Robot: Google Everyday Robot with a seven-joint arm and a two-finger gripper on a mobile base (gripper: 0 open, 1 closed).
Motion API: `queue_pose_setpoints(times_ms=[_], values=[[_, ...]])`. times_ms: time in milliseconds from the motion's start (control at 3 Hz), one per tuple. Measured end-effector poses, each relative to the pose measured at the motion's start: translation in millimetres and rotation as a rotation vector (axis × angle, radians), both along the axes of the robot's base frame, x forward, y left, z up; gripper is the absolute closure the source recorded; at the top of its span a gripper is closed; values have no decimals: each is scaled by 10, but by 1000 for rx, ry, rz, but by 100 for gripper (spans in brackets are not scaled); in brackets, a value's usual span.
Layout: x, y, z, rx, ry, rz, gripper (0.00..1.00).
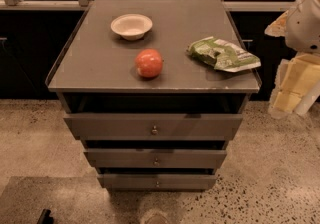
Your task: Open bottom drawer
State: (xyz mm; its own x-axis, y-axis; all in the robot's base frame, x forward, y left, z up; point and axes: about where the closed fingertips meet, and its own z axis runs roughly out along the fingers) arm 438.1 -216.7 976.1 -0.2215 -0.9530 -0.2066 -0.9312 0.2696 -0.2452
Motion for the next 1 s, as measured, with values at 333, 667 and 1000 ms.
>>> queue_pose_setpoints(times_ms=[333, 667, 1000], values=[[0, 0, 0, 0, 0, 0, 0], [-14, 8, -37, -8, -20, -17, 0], [-193, 99, -380, 89, -13, -81, 0]])
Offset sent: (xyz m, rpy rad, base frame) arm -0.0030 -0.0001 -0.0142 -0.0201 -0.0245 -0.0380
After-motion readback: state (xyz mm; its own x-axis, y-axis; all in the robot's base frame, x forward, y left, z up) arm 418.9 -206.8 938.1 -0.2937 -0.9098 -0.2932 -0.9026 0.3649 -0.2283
